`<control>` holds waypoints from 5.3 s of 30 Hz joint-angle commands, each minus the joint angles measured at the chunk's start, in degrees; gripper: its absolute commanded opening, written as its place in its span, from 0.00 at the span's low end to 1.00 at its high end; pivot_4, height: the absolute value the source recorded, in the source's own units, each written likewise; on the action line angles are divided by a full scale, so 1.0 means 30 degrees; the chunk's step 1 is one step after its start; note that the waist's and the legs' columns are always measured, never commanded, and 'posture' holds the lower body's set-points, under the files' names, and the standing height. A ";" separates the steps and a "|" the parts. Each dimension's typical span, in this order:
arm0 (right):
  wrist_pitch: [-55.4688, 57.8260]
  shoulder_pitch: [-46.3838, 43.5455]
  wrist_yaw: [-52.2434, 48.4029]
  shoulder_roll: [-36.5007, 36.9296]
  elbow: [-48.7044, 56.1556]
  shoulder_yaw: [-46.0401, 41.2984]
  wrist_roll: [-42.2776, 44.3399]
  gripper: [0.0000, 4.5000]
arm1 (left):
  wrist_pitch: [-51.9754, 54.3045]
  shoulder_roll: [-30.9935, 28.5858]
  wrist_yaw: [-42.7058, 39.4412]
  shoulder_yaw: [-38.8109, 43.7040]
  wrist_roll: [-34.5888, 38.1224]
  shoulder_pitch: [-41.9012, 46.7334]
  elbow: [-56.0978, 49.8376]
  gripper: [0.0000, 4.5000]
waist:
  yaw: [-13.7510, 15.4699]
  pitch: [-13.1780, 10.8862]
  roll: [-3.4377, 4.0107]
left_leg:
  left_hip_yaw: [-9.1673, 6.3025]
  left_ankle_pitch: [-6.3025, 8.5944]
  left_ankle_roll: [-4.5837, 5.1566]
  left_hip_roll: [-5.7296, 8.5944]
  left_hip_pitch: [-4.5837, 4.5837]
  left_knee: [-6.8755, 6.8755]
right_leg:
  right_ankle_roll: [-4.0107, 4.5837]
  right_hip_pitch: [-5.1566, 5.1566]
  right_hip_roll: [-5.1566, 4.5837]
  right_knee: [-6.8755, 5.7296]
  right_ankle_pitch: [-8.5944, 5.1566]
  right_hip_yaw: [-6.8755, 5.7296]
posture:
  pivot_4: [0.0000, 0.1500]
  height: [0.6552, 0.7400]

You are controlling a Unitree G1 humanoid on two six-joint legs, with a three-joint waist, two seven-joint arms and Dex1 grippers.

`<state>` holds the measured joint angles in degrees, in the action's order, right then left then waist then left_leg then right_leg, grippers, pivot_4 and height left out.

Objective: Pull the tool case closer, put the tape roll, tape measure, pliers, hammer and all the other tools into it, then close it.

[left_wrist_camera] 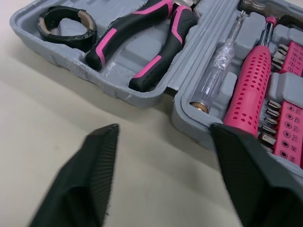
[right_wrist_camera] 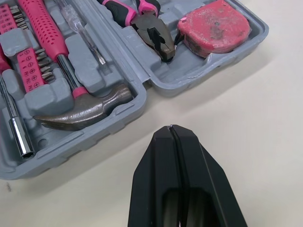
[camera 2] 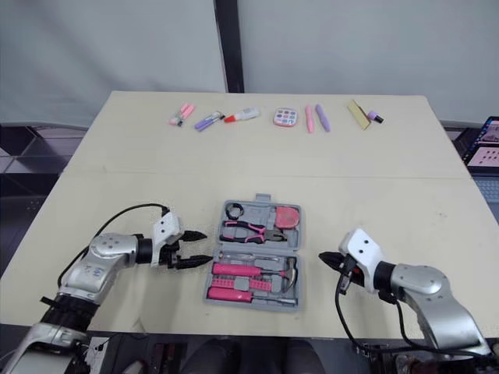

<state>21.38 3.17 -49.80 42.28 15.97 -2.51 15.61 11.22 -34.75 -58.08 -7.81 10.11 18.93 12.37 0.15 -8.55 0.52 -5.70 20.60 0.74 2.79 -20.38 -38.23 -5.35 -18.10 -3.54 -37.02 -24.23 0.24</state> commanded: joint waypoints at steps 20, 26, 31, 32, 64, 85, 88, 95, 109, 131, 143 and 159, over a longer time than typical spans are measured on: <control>0.0074 -0.3178 0.0168 -0.1003 -0.2606 0.2590 -0.1966 0.00 | -0.0597 0.0968 -0.0036 -0.1229 -0.1888 0.1896 0.1994 0.01 | -0.0086 -0.0004 -0.0008 | 0.0001 -0.0003 -0.0006 0.0035 -0.0044 -0.0026 | -0.0002 -0.0168 -0.0028 -0.0238 0.0002 0.0001 | 1.00 0.92; -0.0005 -0.3592 0.0075 -0.1287 -0.2956 0.3321 -0.2223 0.00 | -0.0222 0.1310 0.0175 -0.1460 -0.1986 0.1518 0.1389 0.01 | -0.0093 -0.0004 -0.0008 | -0.0001 -0.0004 -0.0008 0.0034 -0.0044 -0.0027 | -0.0002 -0.0169 -0.0028 -0.0239 0.0001 0.0002 | 1.00 0.92; -0.0111 -0.4149 0.0106 -0.1676 -0.3466 0.3961 -0.2513 0.00 | 0.0199 0.1503 0.0278 -0.1702 -0.2062 0.1143 0.0741 0.01 | -0.0094 -0.0004 -0.0007 | -0.0002 -0.0005 -0.0008 0.0034 -0.0044 -0.0028 | -0.0002 -0.0169 -0.0030 -0.0239 0.0002 0.0003 | 1.00 0.92; -0.0171 -0.4252 0.0084 -0.1747 -0.3565 0.4036 -0.2575 0.00 | 0.0292 0.1514 0.0291 -0.1729 -0.2067 0.1069 0.0594 0.01 | -0.0077 -0.0004 -0.0007 | -0.0002 -0.0005 -0.0008 0.0035 -0.0044 -0.0028 | -0.0002 -0.0170 -0.0031 -0.0242 0.0002 0.0005 | 1.00 0.92; 0.0705 -0.2885 -0.0666 -0.1345 -0.1344 0.4502 -0.2305 0.00 | 0.2054 0.1066 0.0350 -0.1881 -0.1845 -0.1801 -0.3224 0.01 | -0.0079 -0.0003 -0.0006 | -0.0013 -0.0004 -0.0009 0.0035 -0.0043 -0.0016 | -0.0002 -0.0164 -0.0035 -0.0231 0.0002 0.0008 | 1.00 0.92; 0.1257 -0.2249 -0.0659 -0.1181 -0.0451 0.4360 -0.2035 0.00 | 0.2549 0.0867 0.0368 -0.1780 -0.1719 -0.2622 -0.4142 0.01 | -0.0081 -0.0003 -0.0006 | -0.0012 -0.0004 -0.0009 0.0033 -0.0043 -0.0010 | -0.0002 -0.0162 -0.0035 -0.0214 0.0001 0.0007 | 1.00 0.92; 0.1255 -0.2212 -0.0621 -0.1189 -0.0413 0.4366 -0.2031 0.00 | 0.2603 0.0864 0.0379 -0.1790 -0.1710 -0.2740 -0.4276 0.01 | -0.0079 -0.0003 -0.0006 | -0.0013 -0.0004 -0.0009 0.0032 -0.0043 -0.0010 | -0.0002 -0.0162 -0.0035 -0.0210 0.0001 0.0007 | 1.00 0.92; 0.1213 -0.2200 -0.0609 -0.1238 -0.0460 0.4408 -0.2016 0.00 | 0.2760 0.0806 0.0423 -0.1791 -0.1701 -0.3048 -0.4603 0.01 | -0.0082 -0.0003 -0.0006 | -0.0012 -0.0005 -0.0009 0.0033 -0.0043 -0.0009 | -0.0002 -0.0161 -0.0034 -0.0210 0.0001 0.0007 | 1.00 0.92; 0.0799 -0.1120 -0.0505 -0.0085 -0.0380 0.2830 -0.1808 0.00 | 0.2367 -0.0779 0.0727 0.0431 -0.1319 -0.2837 -0.3221 0.01 | -0.0116 -0.0004 -0.0007 | -0.0009 -0.0010 -0.0019 0.0026 -0.0043 -0.0008 | -0.0002 -0.0161 -0.0032 -0.0201 0.0001 0.0003 | 1.00 0.92; 0.8280 -0.3552 -0.0025 0.0535 0.1883 -0.1219 0.4802 0.00 | -0.0667 -0.2204 -0.3209 0.2594 0.4071 -1.0856 -1.2535 0.01 | -0.0002 -0.0069 0.0056 | 0.0010 -0.0023 -0.0037 -0.0015 -0.0157 0.0002 | -0.0001 -0.0110 -0.0016 0.0090 0.0001 0.0023 | 1.00 0.92; 1.4485 -0.7574 0.1119 -0.0055 -0.1630 -0.1469 0.6872 1.00 | -0.4527 -0.0488 -0.2148 -0.0702 0.0990 -0.9637 -0.9362 0.00 | -0.0066 -0.0080 0.0073 | 0.0008 -0.0028 -0.0028 -0.0012 -0.0218 -0.0024 | -0.0001 -0.0162 0.0002 0.0041 0.0002 -0.0001 | 1.00 0.92; 1.5358 -1.0368 0.3230 -0.2978 -0.6225 -0.0620 0.5974 1.00 | -0.2726 -0.0551 -0.1304 -0.2052 0.0671 -0.8632 -0.9067 0.00 | -0.0129 -0.0080 0.0081 | 0.0006 -0.0029 -0.0029 -0.0011 -0.0217 -0.0030 | -0.0001 -0.0190 0.0001 -0.0022 0.0002 0.0001 | 1.00 0.92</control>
<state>68.52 -27.00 -40.93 33.81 -2.09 -4.63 33.79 2.77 -36.70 -62.37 -13.06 12.36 -7.09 -14.77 -0.23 -8.79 0.77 -5.69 20.51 0.65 2.76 -21.03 -38.33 -5.35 -18.68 -3.54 -37.11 -24.23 0.25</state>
